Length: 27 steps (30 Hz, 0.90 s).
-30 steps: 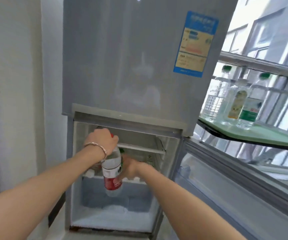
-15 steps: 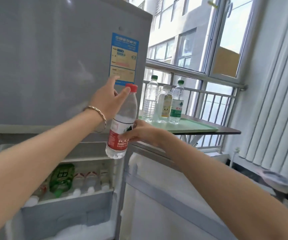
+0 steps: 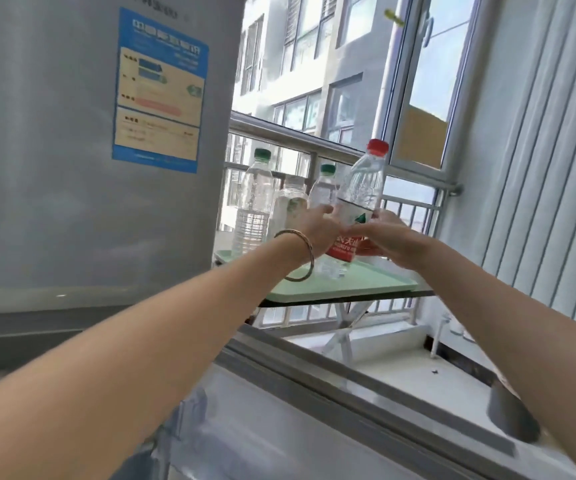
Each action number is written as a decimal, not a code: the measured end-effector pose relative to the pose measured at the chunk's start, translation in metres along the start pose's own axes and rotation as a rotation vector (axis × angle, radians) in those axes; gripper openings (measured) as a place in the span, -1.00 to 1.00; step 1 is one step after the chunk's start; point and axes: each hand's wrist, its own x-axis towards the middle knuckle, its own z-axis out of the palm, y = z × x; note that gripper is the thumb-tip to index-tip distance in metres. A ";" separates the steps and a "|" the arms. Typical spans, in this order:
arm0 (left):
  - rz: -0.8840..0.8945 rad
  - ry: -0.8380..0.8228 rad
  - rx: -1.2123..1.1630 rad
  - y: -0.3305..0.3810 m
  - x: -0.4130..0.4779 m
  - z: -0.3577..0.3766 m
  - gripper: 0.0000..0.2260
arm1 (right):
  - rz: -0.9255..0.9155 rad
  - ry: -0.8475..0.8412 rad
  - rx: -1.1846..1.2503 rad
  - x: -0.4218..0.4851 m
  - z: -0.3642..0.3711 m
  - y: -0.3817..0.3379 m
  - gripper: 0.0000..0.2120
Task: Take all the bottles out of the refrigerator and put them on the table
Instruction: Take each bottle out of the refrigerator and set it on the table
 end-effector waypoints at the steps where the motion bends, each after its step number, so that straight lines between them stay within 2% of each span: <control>1: -0.034 -0.044 -0.025 -0.005 0.009 0.008 -0.61 | 0.025 0.037 -0.005 0.008 -0.006 0.011 -0.51; 4: -0.089 -0.169 0.061 -0.025 0.036 0.033 -0.64 | 0.080 0.124 -0.024 0.039 -0.016 0.042 -0.55; 9: -0.084 -0.192 0.152 -0.038 0.081 0.057 -0.62 | 0.052 0.235 -0.099 0.099 -0.016 0.071 -0.62; 11: -0.117 -0.195 0.115 -0.039 0.091 0.061 -0.64 | 0.039 0.270 -0.103 0.117 -0.013 0.078 -0.59; 14: -0.163 -0.188 0.206 -0.045 0.107 0.068 -0.65 | 0.043 0.276 -0.095 0.138 -0.012 0.089 -0.42; 16: -0.177 -0.200 0.233 -0.050 0.114 0.071 -0.66 | 0.053 0.272 -0.103 0.144 -0.012 0.093 -0.48; 19: -0.207 -0.194 0.253 -0.051 0.115 0.070 -0.64 | 0.095 0.253 -0.133 0.144 -0.013 0.096 -0.55; 23: -0.192 -0.190 0.224 -0.043 0.102 0.058 -0.70 | 0.082 0.273 -0.269 0.128 -0.012 0.091 -0.26; 25: -0.146 -0.173 0.254 -0.033 0.088 0.046 -0.79 | 0.042 0.340 -0.372 0.105 -0.005 0.074 -0.30; 27: -0.082 -0.132 0.322 -0.023 0.068 0.029 -0.76 | -0.028 0.358 -0.469 0.081 0.005 0.054 -0.44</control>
